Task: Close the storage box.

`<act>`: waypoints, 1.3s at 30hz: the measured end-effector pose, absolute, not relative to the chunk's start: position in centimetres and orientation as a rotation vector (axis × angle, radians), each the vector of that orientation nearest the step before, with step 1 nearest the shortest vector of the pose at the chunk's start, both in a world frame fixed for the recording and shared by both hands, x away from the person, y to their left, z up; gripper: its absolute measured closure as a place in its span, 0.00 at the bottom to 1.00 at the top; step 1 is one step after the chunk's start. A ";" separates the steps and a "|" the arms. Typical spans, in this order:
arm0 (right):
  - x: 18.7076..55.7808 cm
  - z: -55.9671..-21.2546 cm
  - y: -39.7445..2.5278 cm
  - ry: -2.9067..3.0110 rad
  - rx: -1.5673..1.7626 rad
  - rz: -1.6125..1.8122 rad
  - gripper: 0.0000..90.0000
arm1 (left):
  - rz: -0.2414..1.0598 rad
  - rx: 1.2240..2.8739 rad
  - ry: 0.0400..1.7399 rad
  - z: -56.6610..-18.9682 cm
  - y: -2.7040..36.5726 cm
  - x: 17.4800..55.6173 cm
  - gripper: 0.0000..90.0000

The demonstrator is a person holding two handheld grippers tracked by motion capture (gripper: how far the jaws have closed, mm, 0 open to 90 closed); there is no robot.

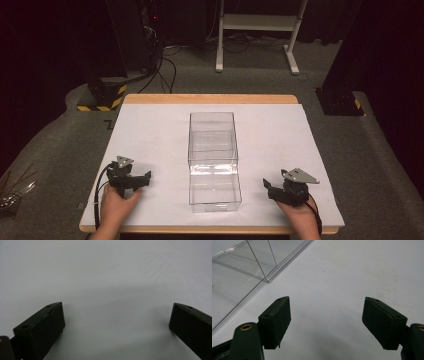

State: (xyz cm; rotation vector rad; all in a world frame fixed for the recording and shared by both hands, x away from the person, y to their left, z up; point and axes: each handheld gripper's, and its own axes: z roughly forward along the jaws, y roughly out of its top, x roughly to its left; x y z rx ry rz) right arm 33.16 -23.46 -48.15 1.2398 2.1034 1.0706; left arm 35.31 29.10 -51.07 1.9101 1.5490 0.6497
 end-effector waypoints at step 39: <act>31.4 -45.0 -21.1 2.115 1.104 1.201 0.17 | 0.650 1.910 1.549 -51.1 29.1 35.3 0.01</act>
